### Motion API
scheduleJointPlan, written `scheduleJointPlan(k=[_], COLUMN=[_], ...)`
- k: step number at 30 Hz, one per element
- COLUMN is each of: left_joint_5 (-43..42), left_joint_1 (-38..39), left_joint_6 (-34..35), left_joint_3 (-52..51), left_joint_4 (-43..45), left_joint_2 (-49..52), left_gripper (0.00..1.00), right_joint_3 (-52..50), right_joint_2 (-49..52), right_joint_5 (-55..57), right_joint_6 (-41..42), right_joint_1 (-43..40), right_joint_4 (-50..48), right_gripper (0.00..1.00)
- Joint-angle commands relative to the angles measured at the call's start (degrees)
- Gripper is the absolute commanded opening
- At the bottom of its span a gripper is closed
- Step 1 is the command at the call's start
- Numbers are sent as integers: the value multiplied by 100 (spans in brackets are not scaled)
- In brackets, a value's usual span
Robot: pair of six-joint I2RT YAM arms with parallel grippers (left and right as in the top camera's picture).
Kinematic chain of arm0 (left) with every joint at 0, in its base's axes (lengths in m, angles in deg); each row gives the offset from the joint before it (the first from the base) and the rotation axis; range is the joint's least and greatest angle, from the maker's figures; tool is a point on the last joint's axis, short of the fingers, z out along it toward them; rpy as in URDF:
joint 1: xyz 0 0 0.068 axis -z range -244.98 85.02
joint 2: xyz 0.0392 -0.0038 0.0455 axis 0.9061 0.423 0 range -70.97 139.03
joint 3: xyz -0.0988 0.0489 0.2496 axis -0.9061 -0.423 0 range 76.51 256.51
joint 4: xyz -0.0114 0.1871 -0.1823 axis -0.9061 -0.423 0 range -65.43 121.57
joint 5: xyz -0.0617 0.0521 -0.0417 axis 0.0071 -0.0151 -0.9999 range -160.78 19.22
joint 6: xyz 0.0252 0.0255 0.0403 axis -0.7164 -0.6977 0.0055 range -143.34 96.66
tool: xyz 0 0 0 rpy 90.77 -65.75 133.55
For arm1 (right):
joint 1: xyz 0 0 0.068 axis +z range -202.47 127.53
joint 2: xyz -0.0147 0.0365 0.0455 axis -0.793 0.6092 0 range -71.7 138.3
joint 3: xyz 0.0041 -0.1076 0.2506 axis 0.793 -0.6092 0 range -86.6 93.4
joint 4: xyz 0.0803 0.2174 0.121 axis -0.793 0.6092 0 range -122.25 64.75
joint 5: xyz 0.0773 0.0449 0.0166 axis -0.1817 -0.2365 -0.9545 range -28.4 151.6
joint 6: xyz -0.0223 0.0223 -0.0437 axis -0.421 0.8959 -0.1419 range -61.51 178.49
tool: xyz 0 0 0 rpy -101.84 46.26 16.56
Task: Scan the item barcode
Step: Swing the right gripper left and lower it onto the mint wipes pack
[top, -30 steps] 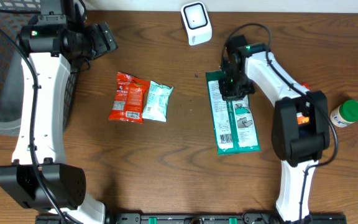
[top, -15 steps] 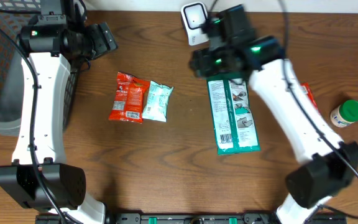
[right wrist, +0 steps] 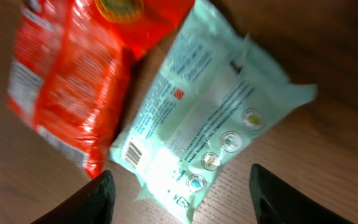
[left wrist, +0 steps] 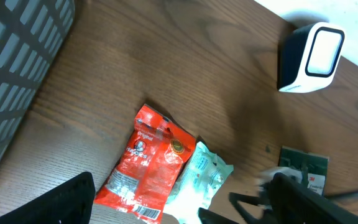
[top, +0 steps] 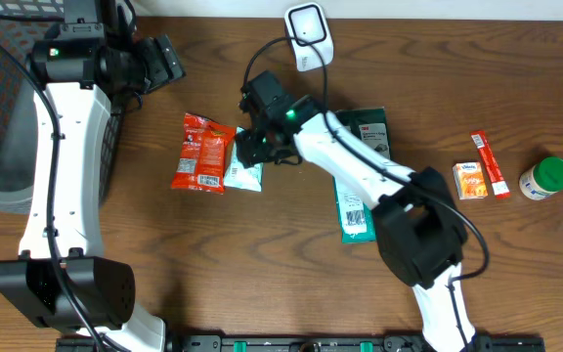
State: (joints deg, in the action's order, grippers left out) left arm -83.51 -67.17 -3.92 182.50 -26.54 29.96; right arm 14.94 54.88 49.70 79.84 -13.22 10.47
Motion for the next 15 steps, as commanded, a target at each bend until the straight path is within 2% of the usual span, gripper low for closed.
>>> scheduleJointPlan(k=[1,12,15], left_joint_5=[37,37,37], left_joint_1=[-15,-15,-15], left_joint_6=[-76,-76,-76], left_joint_3=[138,138,138], left_joint_4=[-11,-11,-11], left_joint_2=[-101,-101,-101], left_gripper=[89,89,89], right_joint_3=[-33,-35,-37], right_joint_2=[122,343,485], right_joint_5=[391,684,682], right_joint_6=[428,1078,1283], right_joint_1=[17,24,22], right_joint_4=[-13,-229,-214], right_gripper=[66,72,71])
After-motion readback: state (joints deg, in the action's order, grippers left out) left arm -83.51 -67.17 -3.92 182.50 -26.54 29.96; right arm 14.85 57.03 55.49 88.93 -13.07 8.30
